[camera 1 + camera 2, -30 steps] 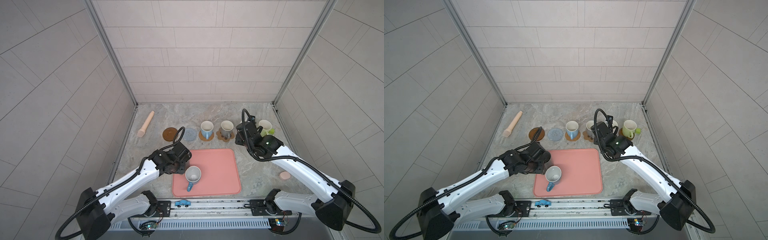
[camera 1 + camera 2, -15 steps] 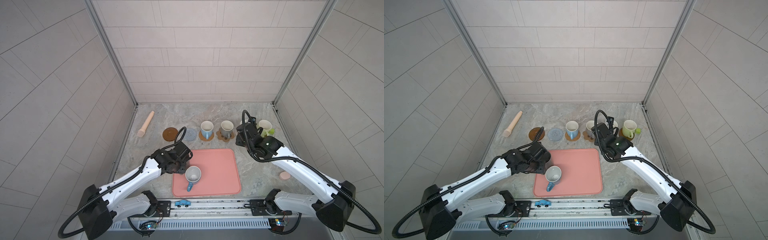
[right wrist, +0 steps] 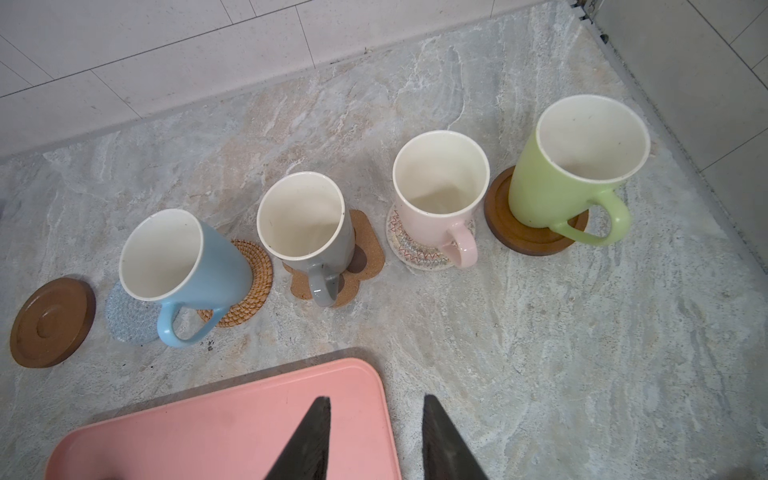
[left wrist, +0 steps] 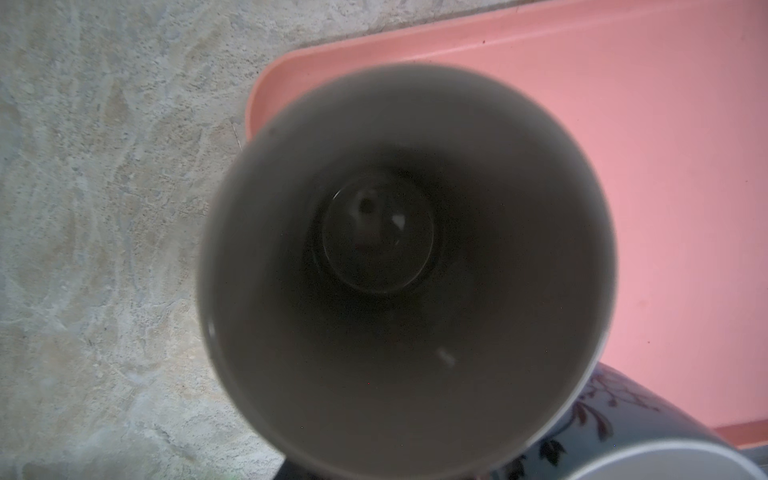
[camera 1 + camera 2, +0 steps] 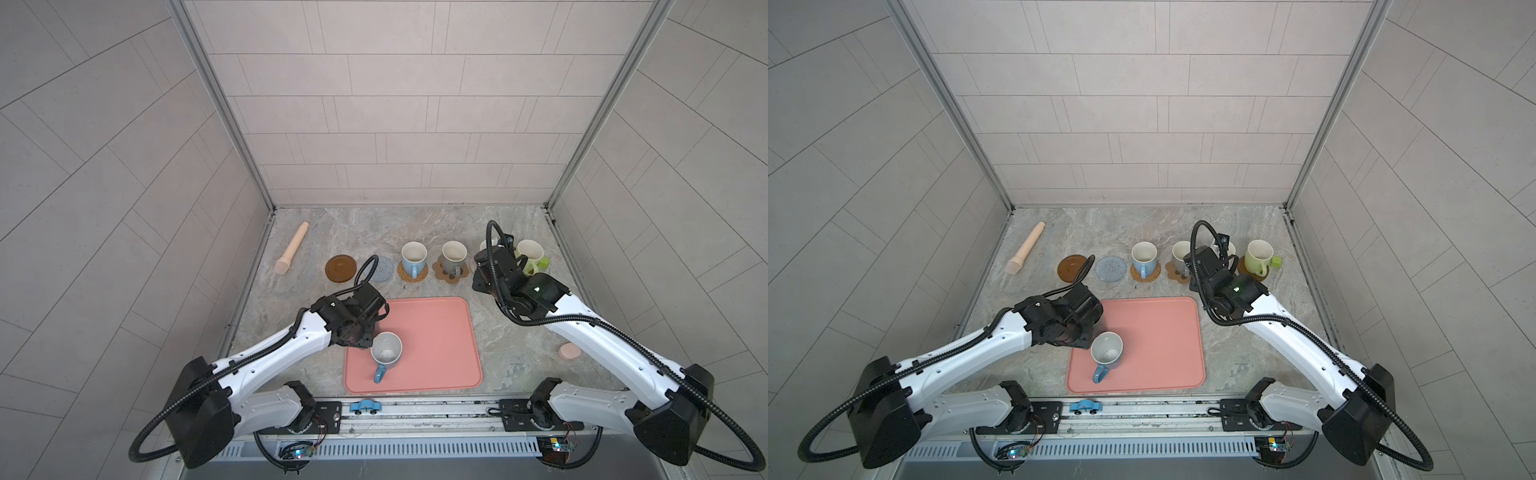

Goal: Place cups on coasters
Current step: Pick up the cup from the tray.

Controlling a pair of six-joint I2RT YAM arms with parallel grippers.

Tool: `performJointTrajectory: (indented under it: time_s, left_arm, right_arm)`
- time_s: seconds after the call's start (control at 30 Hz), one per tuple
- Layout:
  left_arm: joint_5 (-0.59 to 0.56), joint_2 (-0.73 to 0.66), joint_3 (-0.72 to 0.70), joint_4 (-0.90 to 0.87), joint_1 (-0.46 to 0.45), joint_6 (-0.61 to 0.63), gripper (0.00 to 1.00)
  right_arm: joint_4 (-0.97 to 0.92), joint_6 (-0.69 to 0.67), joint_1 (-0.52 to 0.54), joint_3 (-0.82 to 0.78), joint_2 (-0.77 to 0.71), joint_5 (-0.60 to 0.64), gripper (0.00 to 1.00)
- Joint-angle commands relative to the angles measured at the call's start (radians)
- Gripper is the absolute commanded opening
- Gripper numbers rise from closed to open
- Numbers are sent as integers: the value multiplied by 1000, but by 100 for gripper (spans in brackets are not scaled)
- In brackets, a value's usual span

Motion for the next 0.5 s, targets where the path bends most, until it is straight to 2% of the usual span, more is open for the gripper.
performJointTrajectory:
  time_s: [0.0,0.47]
  left_arm:
    - [-29,16,3,7,-2,8,32]
    - [-24,22,-7,27,6,6,20]
  right_arm:
    - [-17,20,-3,-11,-29,28,40]
    - [-22,26,-3,-26,-49,38,40]
